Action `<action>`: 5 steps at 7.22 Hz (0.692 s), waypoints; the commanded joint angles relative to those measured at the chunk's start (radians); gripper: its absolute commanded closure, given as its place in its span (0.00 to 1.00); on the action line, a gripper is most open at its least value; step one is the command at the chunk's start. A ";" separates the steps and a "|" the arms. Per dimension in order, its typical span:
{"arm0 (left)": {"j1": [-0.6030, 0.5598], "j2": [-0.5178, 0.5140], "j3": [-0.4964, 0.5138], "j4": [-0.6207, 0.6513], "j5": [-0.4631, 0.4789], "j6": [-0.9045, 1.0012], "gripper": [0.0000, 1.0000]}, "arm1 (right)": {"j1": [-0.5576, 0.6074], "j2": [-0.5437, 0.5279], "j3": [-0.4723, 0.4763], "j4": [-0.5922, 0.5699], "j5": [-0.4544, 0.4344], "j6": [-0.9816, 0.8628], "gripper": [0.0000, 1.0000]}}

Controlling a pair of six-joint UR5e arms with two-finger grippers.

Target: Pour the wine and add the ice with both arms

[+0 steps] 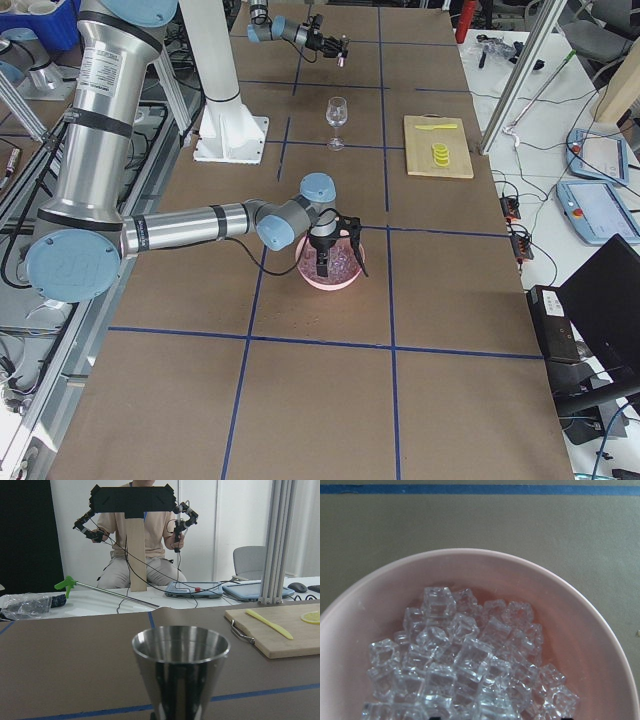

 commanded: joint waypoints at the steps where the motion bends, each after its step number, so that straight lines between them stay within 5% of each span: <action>1: 0.000 0.000 0.002 -0.001 -0.002 0.000 1.00 | -0.006 0.005 -0.011 -0.001 0.006 0.000 0.27; 4: 0.000 -0.001 0.000 -0.001 -0.011 0.000 1.00 | -0.012 -0.006 -0.012 -0.006 0.011 0.000 0.27; 5: 0.000 0.000 0.000 -0.001 -0.011 0.000 1.00 | -0.015 -0.007 -0.012 -0.009 0.014 0.000 0.34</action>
